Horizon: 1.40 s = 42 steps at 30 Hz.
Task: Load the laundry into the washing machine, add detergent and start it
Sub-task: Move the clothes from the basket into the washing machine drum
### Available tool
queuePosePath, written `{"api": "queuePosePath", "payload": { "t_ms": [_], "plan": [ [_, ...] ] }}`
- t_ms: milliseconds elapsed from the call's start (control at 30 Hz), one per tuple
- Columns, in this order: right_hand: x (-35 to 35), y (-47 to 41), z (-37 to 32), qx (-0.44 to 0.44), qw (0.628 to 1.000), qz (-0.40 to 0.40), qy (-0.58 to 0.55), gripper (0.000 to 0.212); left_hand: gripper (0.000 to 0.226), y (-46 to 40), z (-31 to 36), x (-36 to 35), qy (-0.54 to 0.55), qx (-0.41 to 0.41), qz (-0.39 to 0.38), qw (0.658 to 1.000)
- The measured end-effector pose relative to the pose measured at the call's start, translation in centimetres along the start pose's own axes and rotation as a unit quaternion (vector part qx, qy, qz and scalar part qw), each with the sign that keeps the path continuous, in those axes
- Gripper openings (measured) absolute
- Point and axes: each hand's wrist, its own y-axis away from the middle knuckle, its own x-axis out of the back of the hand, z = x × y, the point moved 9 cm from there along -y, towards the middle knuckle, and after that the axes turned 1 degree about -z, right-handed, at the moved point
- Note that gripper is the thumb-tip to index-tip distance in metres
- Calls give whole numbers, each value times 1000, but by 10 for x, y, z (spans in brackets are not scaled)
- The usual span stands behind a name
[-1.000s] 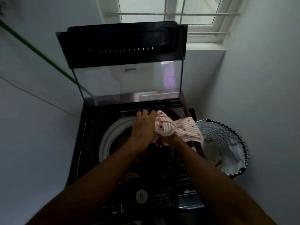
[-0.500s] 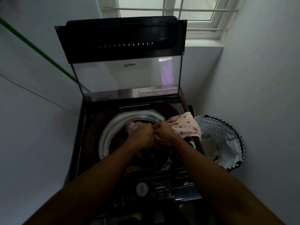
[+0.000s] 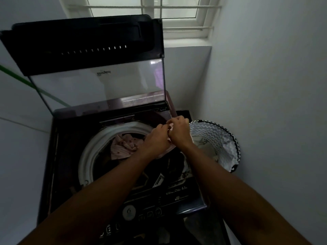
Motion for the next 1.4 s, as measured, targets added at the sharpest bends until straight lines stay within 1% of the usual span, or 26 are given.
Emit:
{"api": "queuePosePath", "payload": {
  "t_ms": [67, 133, 200, 267, 333, 400, 467, 500, 567, 600, 633, 733, 767, 800, 867, 933, 967, 1000, 1033, 1100, 1133, 1167, 1267, 1333, 1400],
  "plan": [
    [8, 1, 20, -35, 999, 12, 12, 38, 68, -7, 14, -7, -5, -37, 1, 999],
    [6, 1, 46, -87, 996, -11, -4, 51, 68, -12, 27, -13, 13, -64, 3, 998],
    [-5, 0, 70, -140, 987, -56, -57, 59, 57, -17, 36, -18, 30, -87, 15, 996],
    [-15, 1, 86, -182, 971, -90, -127, 68, 44, -21, 41, -24, 29, -90, 12, 995],
    [-28, 1, 95, -206, 950, -122, -202, 78, 45, -23, 42, -30, 23, -79, -4, 997],
    [-49, -4, 104, -213, 933, -161, -241, 78, 49, -23, 43, -34, 21, -77, -13, 997],
    [-59, -8, 108, -210, 929, -184, -243, 72, 51, -25, 42, -35, 18, -72, -13, 997],
    [-57, -8, 105, -207, 928, -187, -246, 64, 52, -26, 40, -36, 10, -63, -18, 998],
    [-47, -3, 96, -209, 920, -195, -268, 37, 56, -29, 34, -41, -2, -45, -26, 999],
    [-46, -1, 95, -213, 914, -200, -280, 30, 58, -28, 33, -43, -2, -35, -32, 999],
    [-47, -2, 98, -220, 912, -197, -285, 32, 59, -27, 32, -43, -5, -28, -34, 999],
    [-44, -7, 98, -239, 916, -168, -275, 60, 59, -20, 35, -42, -7, -31, -10, 999],
    [-44, -11, 100, -241, 923, -151, -259, 66, 59, -17, 35, -40, -1, -31, 3, 1000],
    [-40, -12, 99, -240, 934, -136, -228, 67, 59, -15, 34, -38, 9, -35, 15, 999],
    [-24, -9, 84, -204, 959, -114, -160, 55, 58, -11, 33, -33, 39, -46, 26, 998],
    [-8, -8, 69, -151, 982, -59, -96, 43, 57, -7, 31, -30, 77, -51, 24, 995],
    [-5, -7, 63, -127, 988, -30, -86, 38, 57, -5, 29, -29, 97, -48, 23, 994],
    [-2, -5, 56, -107, 990, -6, -93, 37, 55, -3, 28, -26, 120, -41, 24, 992],
    [-1, -3, 48, -92, 990, 15, -105, 41, 52, 0, 25, -23, 141, -27, 31, 989],
    [-2, 1, 33, -53, 993, 44, -92, 49, 48, 6, 18, -14, 164, 3, 54, 985],
    [-2, 2, 23, -20, 995, 58, -78, 47, 53, 9, 14, -10, 169, 13, 65, 983],
    [-1, 2, 13, 13, 995, 62, -81, 44, 62, 11, 11, -7, 169, 18, 74, 983],
    [0, 7, -19, 96, 986, 58, -126, 31, 87, 22, 1, 4, 162, 11, 94, 982],
    [-3, 8, -36, 120, 980, 63, -147, 24, 94, 29, -7, 12, 152, 8, 102, 983],
    [-12, 12, -52, 133, 978, 58, -149, 20, 95, 37, -17, 22, 145, 5, 120, 982]
  ]
}}
